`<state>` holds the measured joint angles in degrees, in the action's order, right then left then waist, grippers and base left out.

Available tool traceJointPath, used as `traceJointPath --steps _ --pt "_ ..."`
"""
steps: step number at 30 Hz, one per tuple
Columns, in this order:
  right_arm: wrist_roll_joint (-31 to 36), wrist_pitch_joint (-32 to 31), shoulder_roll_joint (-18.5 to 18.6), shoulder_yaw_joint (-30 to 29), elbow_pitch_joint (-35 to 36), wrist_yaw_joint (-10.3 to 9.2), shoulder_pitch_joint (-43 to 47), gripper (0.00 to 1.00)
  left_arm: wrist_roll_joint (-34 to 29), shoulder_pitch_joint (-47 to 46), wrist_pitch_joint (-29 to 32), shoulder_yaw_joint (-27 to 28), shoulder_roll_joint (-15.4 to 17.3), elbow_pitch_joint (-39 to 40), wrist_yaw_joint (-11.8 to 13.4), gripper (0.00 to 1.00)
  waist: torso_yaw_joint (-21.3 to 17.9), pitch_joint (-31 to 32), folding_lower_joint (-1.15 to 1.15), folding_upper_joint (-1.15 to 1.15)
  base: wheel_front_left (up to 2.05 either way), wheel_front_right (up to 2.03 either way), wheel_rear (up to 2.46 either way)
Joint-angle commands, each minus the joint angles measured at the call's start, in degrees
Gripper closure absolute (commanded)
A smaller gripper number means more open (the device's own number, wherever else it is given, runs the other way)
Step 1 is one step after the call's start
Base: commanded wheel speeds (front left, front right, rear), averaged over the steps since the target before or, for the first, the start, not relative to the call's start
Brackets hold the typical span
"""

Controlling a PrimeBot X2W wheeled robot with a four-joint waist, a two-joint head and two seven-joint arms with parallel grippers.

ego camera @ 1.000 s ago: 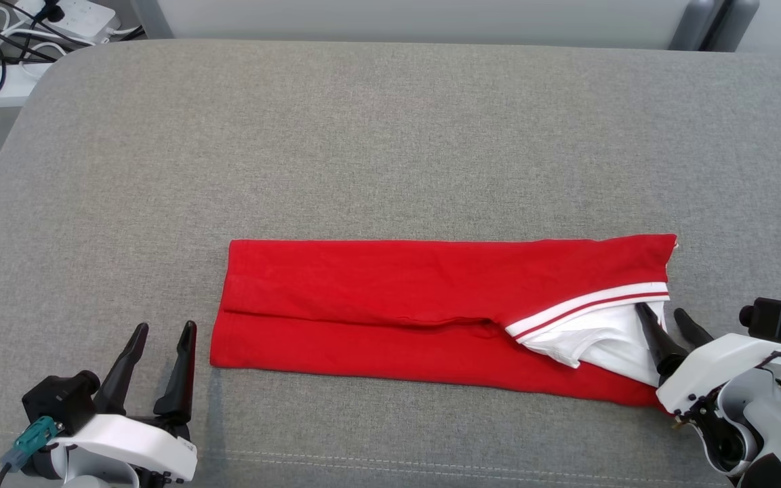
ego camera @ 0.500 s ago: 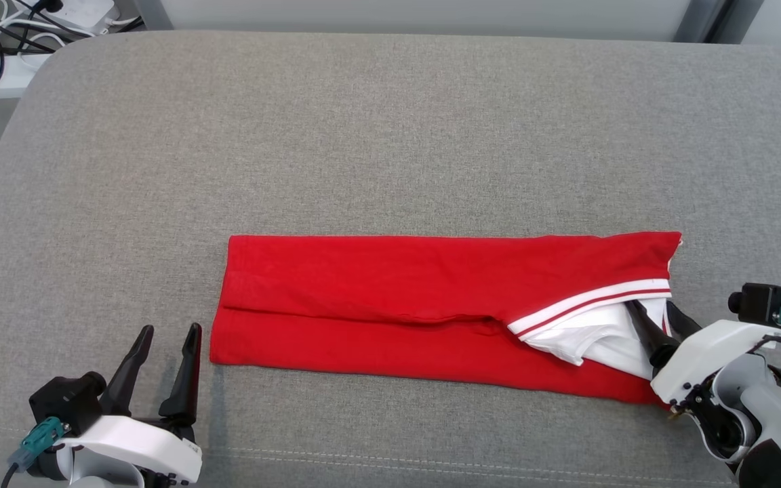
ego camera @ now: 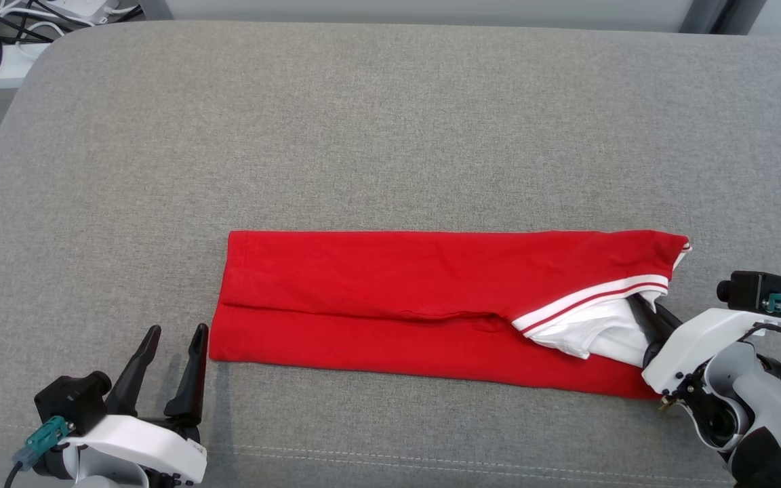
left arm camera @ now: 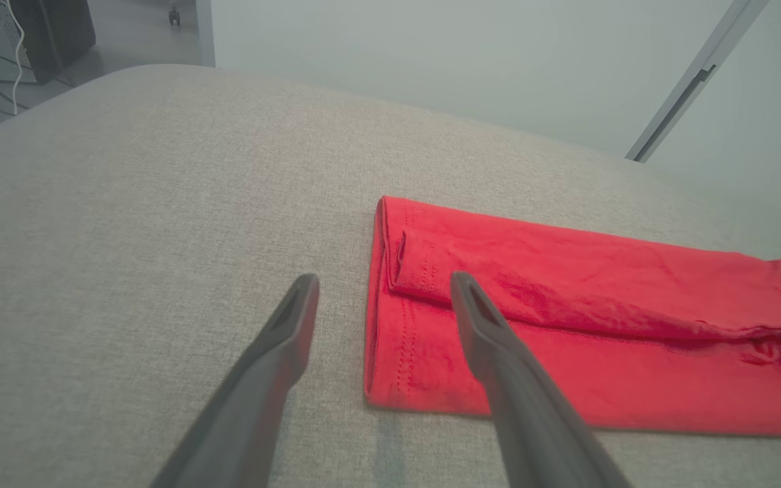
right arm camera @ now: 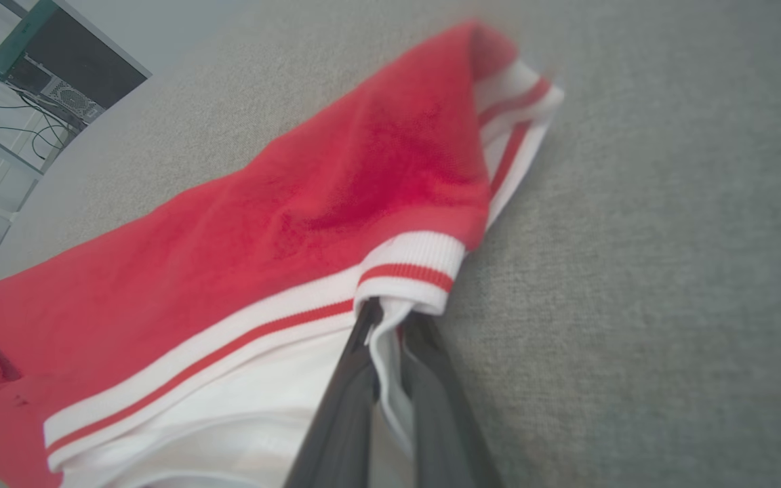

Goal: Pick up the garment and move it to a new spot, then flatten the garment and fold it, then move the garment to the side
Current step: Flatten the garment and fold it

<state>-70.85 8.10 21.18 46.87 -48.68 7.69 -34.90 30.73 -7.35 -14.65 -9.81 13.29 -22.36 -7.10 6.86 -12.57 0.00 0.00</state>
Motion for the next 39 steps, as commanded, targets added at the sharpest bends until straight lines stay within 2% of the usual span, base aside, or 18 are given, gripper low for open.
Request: traceJointPath --steps 1,9,19,22,26,32,36,39 --pt "-0.41 0.48 0.23 1.03 0.12 -0.2 1.84 1.0 0.23 -1.92 -0.35 1.9 1.43 1.33 -0.38 0.0 -0.12 0.06 0.0 0.0 0.0 0.0 0.0" --pt "-2.3 3.92 4.02 -1.58 -0.49 -0.2 1.3 1.0 0.29 -1.72 -0.35 1.86 1.58 1.83 -0.38 0.0 -1.69 0.86 0.0 0.0 0.0 0.0 0.0" --pt "-2.93 4.28 9.51 -3.02 0.3 -0.2 0.51 1.0 0.19 -1.85 -0.35 1.17 2.33 2.65 -0.38 0.0 -4.04 2.21 0.0 0.0 0.0 0.0 0.0" --pt "-4.39 1.19 9.88 -2.24 5.76 -0.2 0.88 1.0 1.24 -1.63 -0.35 0.86 1.91 2.76 -0.38 0.0 -4.54 2.52 0.0 0.0 0.0 0.0 0.0" --pt "-6.8 -4.17 11.07 -0.71 16.5 -0.2 1.42 1.0 2.2 -1.33 -0.35 0.33 1.6 2.81 -0.38 0.0 -4.86 2.8 0.0 0.0 0.0 0.0 0.0" --pt "-8.73 -12.19 12.58 2.26 30.11 -0.2 1.32 1.0 2.63 -1.92 -0.35 -1.63 1.15 2.61 -0.38 0.0 -3.4 3.12 0.0 0.0 0.0 0.0 0.0" --pt "-8.83 -14.92 11.02 3.37 33.75 -0.2 0.31 1.0 2.81 -2.33 -0.35 -2.73 0.61 2.55 -0.38 0.0 -1.39 3.09 0.0 0.0 0.0 0.0 0.0" --pt "-7.57 -15.69 8.48 4.19 33.61 -0.2 -1.16 1.0 2.97 -2.65 -0.35 -3.44 0.11 2.4 -0.38 0.0 0.58 2.92 0.0 0.0 0.0 0.0 0.0"
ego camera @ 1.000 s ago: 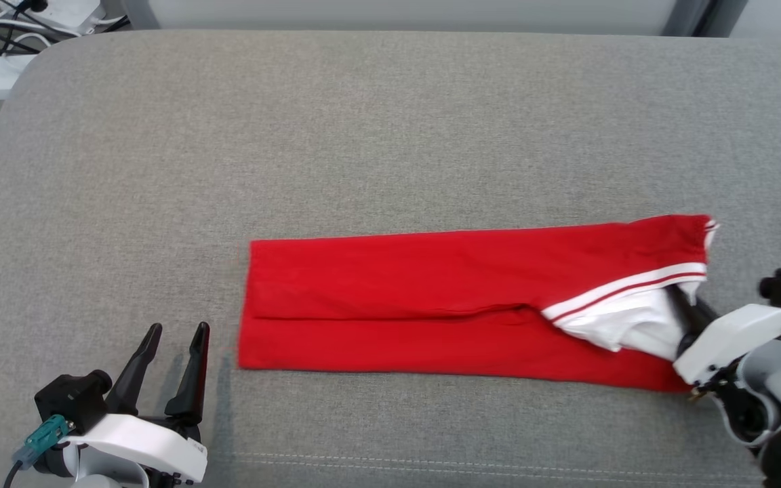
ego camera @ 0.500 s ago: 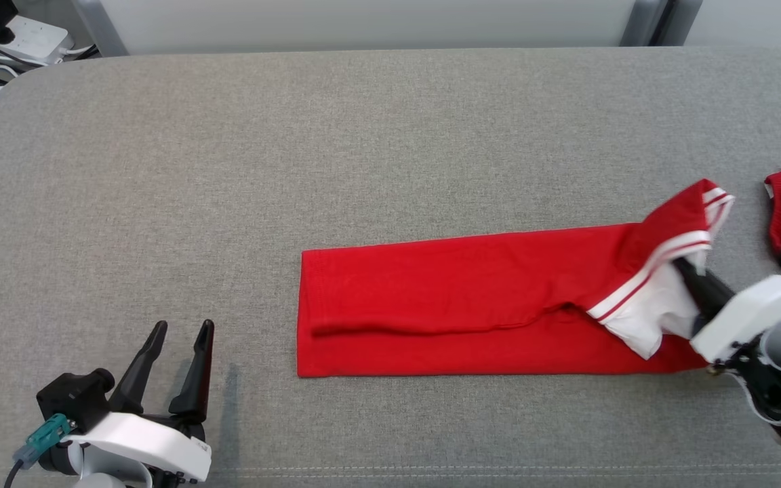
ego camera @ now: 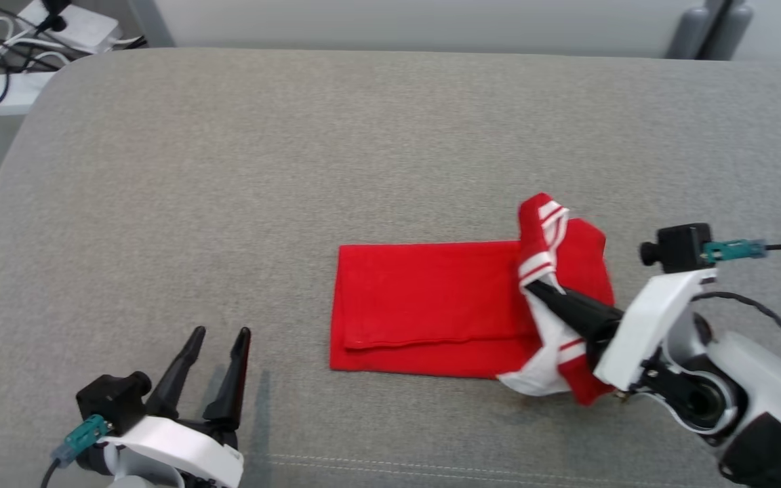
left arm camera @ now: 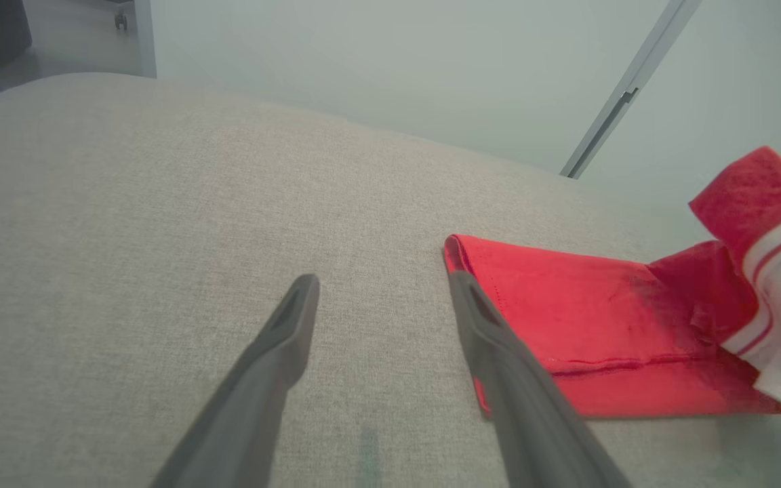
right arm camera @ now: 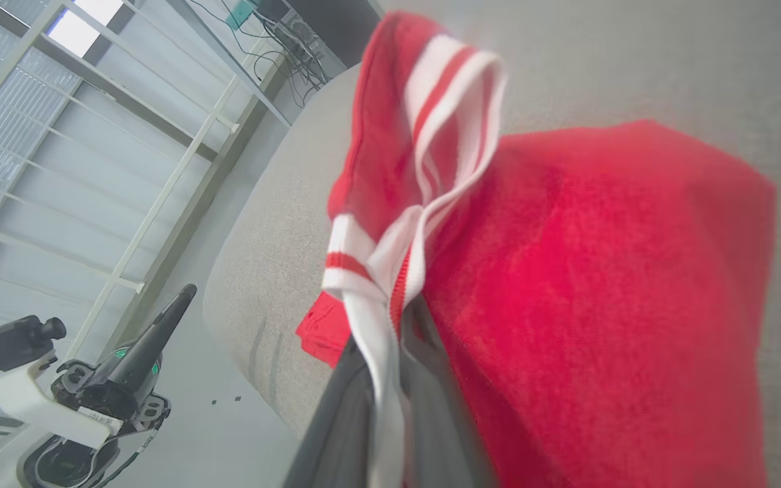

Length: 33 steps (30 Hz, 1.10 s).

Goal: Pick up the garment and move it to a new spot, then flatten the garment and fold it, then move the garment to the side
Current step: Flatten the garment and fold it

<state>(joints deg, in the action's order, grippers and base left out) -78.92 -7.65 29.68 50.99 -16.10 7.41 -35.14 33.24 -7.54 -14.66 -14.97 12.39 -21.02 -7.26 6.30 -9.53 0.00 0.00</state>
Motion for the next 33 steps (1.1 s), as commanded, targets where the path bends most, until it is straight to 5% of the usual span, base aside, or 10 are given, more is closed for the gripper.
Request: traceJointPath --steps 1,11,23,24,25,33 --pt "0.99 -0.04 -1.06 0.32 0.6 0.08 -1.42 1.0 0.53 -2.55 -0.34 1.4 0.81 1.02 -0.23 0.0 1.91 -0.17 0.0 0.0 0.0 0.0 0.0" --pt "4.43 -0.71 -8.5 1.56 -7.15 0.08 -5.48 1.0 0.96 -3.05 -0.34 -1.31 -0.89 0.65 -0.23 0.0 9.79 -1.3 0.0 0.0 0.0 0.0 0.0" --pt "6.96 0.85 -12.69 1.36 -17.26 0.08 -8.18 1.0 1.14 -3.31 -0.34 -3.43 -2.48 0.73 -0.23 0.0 17.36 -2.52 0.0 0.0 0.0 0.0 0.0" --pt "7.31 1.08 -12.92 1.39 -18.11 0.08 -8.44 0.66 1.18 -3.33 -0.34 -3.45 -2.55 0.71 -0.23 0.0 17.53 -2.55 0.0 0.0 0.0 0.0 0.0" --pt "7.51 1.2 -13.18 1.45 -18.78 0.08 -8.61 0.0 1.19 -3.35 -0.34 -3.5 -2.59 0.66 -0.23 0.0 17.65 -2.56 0.0 0.0 0.0 0.0 0.0" --pt "6.64 5.88 -11.59 -2.09 -18.01 0.08 -9.81 0.0 0.8 -3.12 -0.34 -2.29 -2.29 0.64 -0.23 0.0 15.32 -1.94 0.0 0.0 0.0 0.0 0.0"
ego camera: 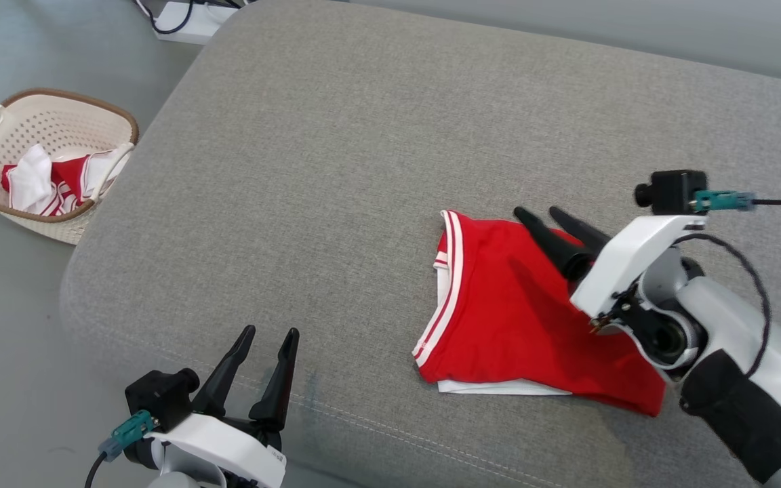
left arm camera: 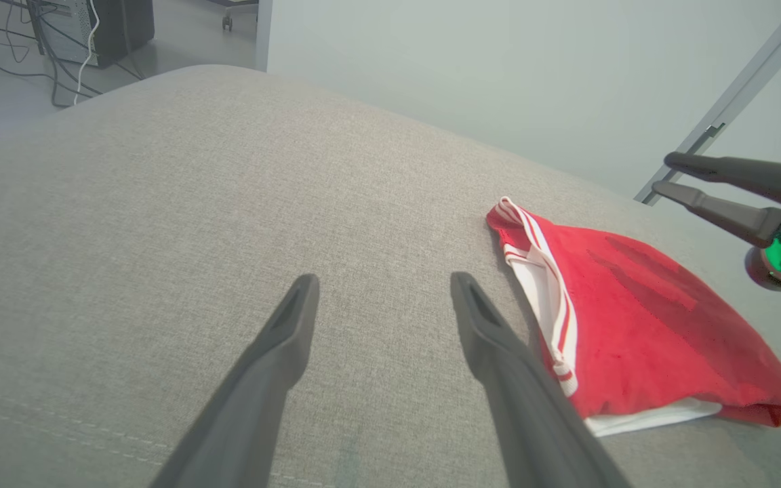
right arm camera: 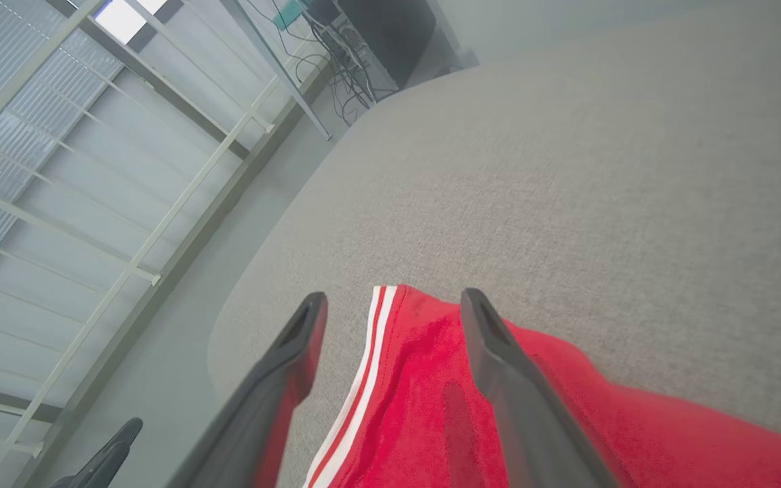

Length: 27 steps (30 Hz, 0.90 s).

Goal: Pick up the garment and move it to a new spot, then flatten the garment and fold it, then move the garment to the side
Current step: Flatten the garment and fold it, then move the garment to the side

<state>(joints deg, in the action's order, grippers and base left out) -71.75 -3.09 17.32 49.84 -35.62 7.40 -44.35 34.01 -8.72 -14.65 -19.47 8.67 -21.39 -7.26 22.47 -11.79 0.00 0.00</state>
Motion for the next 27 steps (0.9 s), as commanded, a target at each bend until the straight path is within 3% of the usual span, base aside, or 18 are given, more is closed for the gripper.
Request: traceJointPath --steps 1,5,10,18,27 --pt "-0.98 2.15 1.58 -1.88 2.02 0.09 -0.49 0.0 -0.14 -1.88 -0.35 2.36 1.51 1.12 -0.23 0.0 -1.39 0.5 0.0 0.0 0.0 0.0 0.0" --pt "-3.44 5.19 6.24 -6.07 3.54 0.09 2.65 0.0 -0.73 -2.02 -0.35 2.81 1.97 1.75 -0.23 0.0 -4.15 1.3 0.0 0.0 0.0 0.0 0.0" --pt "-5.89 6.79 9.28 -8.09 3.83 0.09 9.35 0.0 -1.15 -2.14 -0.35 3.05 2.54 2.16 -0.23 0.0 -6.33 1.74 0.0 0.0 0.0 0.0 0.0" --pt "-8.17 7.3 9.07 -7.94 3.84 0.09 17.21 0.0 -1.34 -2.2 -0.35 3.11 2.95 2.51 -0.23 0.0 -7.57 1.36 0.0 0.0 0.0 0.0 0.0" --pt "-9.31 6.59 5.78 -7.28 3.3 0.09 17.79 0.0 -1.24 -2.79 -0.35 2.48 2.85 2.55 -0.23 0.0 -6.06 -0.04 0.0 0.0 0.0 0.0 0.0"
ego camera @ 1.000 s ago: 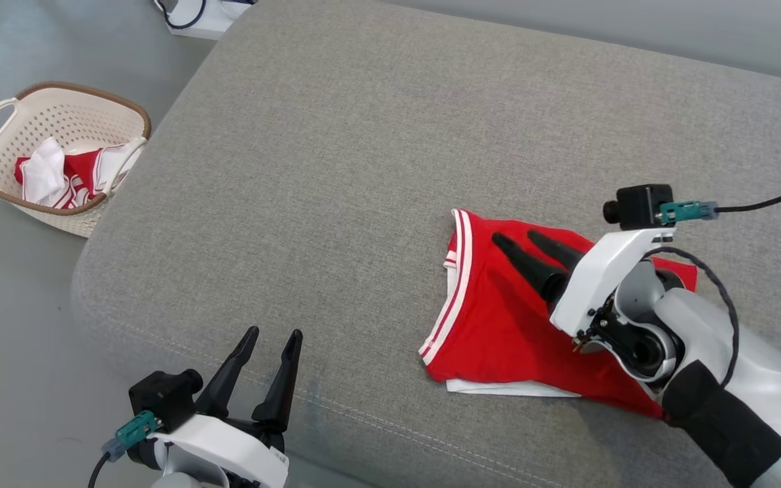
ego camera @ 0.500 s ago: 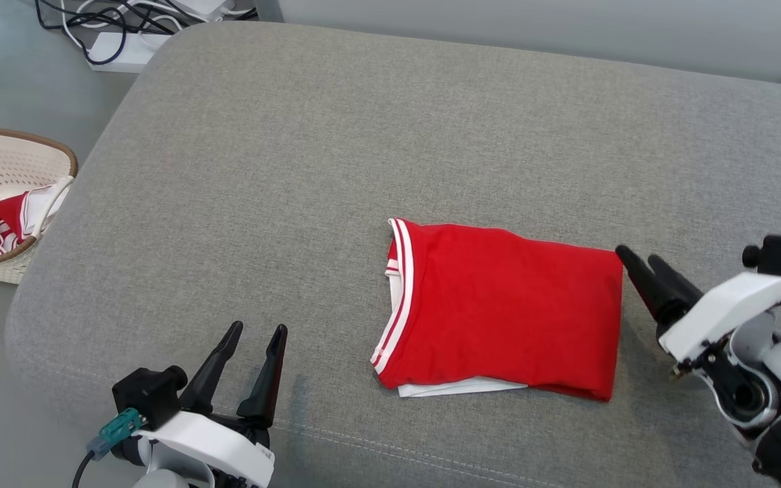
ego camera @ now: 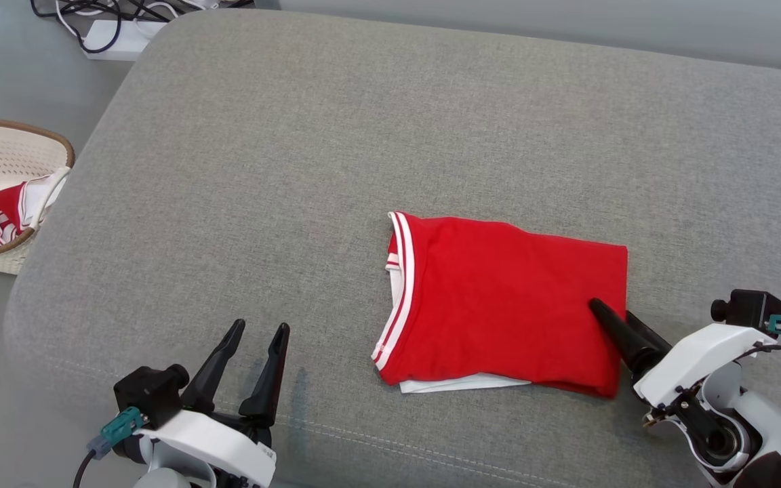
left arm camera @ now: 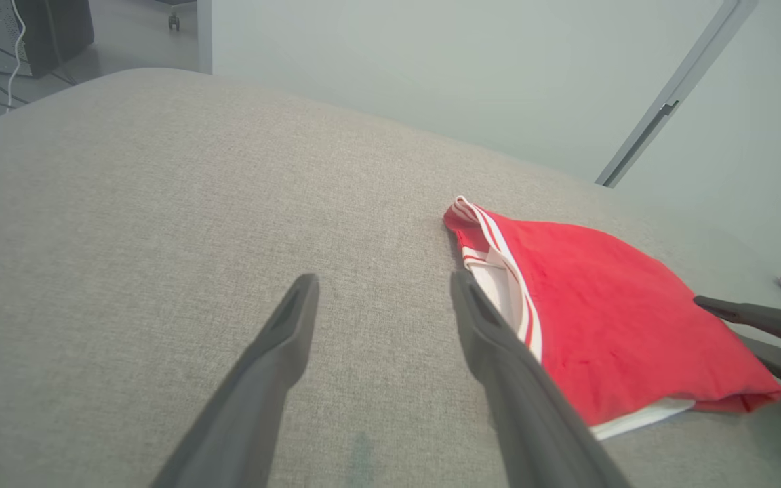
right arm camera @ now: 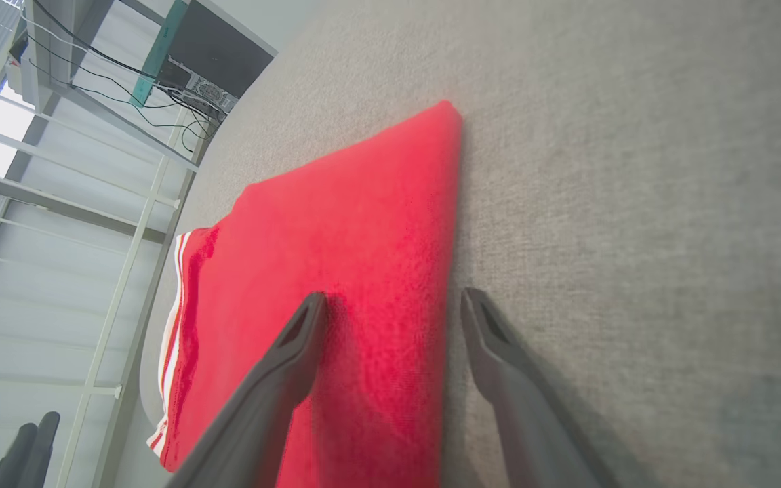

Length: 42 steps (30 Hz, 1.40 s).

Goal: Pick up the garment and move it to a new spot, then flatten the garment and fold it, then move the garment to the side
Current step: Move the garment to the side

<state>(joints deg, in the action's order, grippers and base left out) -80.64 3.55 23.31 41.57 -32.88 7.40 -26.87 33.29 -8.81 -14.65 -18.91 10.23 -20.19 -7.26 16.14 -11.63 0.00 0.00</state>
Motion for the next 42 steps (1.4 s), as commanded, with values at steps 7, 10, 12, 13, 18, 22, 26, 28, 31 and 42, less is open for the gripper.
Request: traceJointPath --steps 7,10,12,13,18,22,26,28,31,42 --pt "-1.61 -2.66 -2.48 2.2 0.33 0.09 -0.57 0.86 -0.44 -2.54 -0.35 2.28 1.09 1.4 -0.23 0.0 1.67 -0.93 0.0 0.0 0.0 0.0 0.0" --pt "-1.95 -3.3 -2.89 2.6 0.88 0.09 -0.82 1.0 -0.57 -2.57 -0.35 2.47 1.0 1.41 -0.23 0.0 1.79 -0.9 0.0 0.0 0.0 0.0 0.0" --pt "-1.7 -2.65 -2.77 2.55 1.16 0.09 -1.07 1.0 -0.72 -2.63 -0.35 2.49 0.98 1.4 -0.23 0.0 1.61 -0.78 0.0 0.0 0.0 0.0 0.0" --pt "-1.61 -1.97 -2.6 2.29 1.25 0.09 -1.18 1.0 -0.81 -2.69 -0.35 2.44 0.99 1.41 -0.23 0.0 1.45 -0.68 0.0 0.0 0.0 0.0 0.0" --pt "-0.89 1.52 -1.3 1.12 1.61 0.09 -1.35 1.0 -0.85 -2.51 -0.35 2.5 1.06 1.36 -0.23 0.0 -0.3 0.58 0.0 0.0 0.0 0.0 0.0" --pt "-0.76 3.26 -0.46 0.57 1.74 0.09 -0.86 1.0 -0.8 -2.31 -0.35 1.72 1.68 1.29 -0.23 0.0 -2.69 2.06 0.0 0.0 0.0 0.0 0.0" --pt "-0.89 4.06 0.04 0.45 1.63 0.09 0.04 1.0 -0.94 -2.49 -0.35 0.95 2.05 1.49 -0.23 0.0 -5.84 3.43 0.0 0.0 0.0 0.0 0.0" --pt "-0.7 4.03 0.38 0.75 1.55 0.09 0.43 1.0 -1.09 -2.79 -0.35 0.53 2.37 1.63 -0.23 0.0 -7.82 3.99 0.0 0.0 0.0 0.0 0.0" --pt "-0.65 4.25 0.6 0.84 1.42 0.09 0.84 1.0 -1.13 -2.94 -0.35 0.15 2.61 1.53 -0.23 0.0 -9.97 4.64 0.0 0.0 0.0 0.0 0.0" --pt "-1.08 5.03 0.51 1.21 1.65 0.09 3.01 1.0 -0.64 -2.61 -0.35 -0.78 3.02 1.17 -0.23 0.0 -22.69 6.59 0.0 0.0 0.0 0.0 0.0"
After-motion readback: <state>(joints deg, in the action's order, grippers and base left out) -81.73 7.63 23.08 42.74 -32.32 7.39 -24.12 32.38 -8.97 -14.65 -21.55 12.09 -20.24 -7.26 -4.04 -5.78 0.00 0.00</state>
